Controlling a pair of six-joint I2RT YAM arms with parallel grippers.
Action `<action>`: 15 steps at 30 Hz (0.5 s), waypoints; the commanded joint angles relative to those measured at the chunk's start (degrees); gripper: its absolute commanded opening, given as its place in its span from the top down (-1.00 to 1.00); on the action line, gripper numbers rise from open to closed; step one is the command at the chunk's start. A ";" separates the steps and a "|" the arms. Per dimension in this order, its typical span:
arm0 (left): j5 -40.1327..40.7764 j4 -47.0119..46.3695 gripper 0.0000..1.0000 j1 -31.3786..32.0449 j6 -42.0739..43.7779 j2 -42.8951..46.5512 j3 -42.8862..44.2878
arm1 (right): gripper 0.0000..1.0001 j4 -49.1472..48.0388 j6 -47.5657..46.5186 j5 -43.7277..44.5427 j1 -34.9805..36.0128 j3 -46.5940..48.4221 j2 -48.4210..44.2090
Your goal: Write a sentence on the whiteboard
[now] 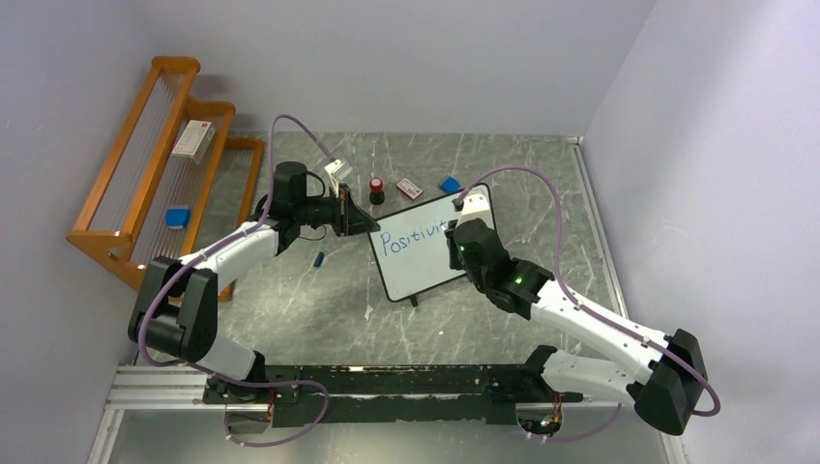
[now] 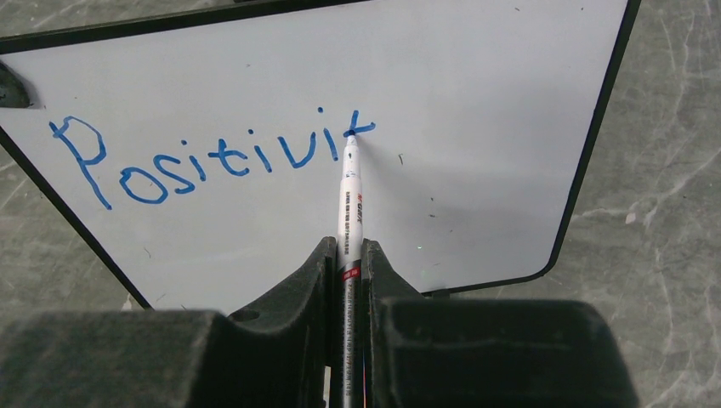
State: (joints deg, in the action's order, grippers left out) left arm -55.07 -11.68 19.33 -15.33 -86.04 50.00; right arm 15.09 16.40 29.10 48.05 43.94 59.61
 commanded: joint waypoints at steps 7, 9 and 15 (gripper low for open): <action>2.50 4.12 0.90 0.18 3.04 -1.97 -0.34 | 1.00 3.18 1.25 -0.57 -0.44 -1.23 -0.63; 2.60 4.12 0.90 0.18 3.04 -2.01 -0.34 | 1.00 3.60 1.33 -0.40 -0.43 -1.27 -0.79; 2.59 4.21 0.90 0.17 3.06 -2.11 -0.29 | 1.00 4.03 1.35 0.00 -0.45 -1.53 -1.17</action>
State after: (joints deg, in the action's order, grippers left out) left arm -55.07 -11.66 19.33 -15.33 -86.04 50.00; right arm 17.63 17.30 28.88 48.05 43.35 59.09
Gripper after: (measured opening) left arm 0.079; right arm 0.150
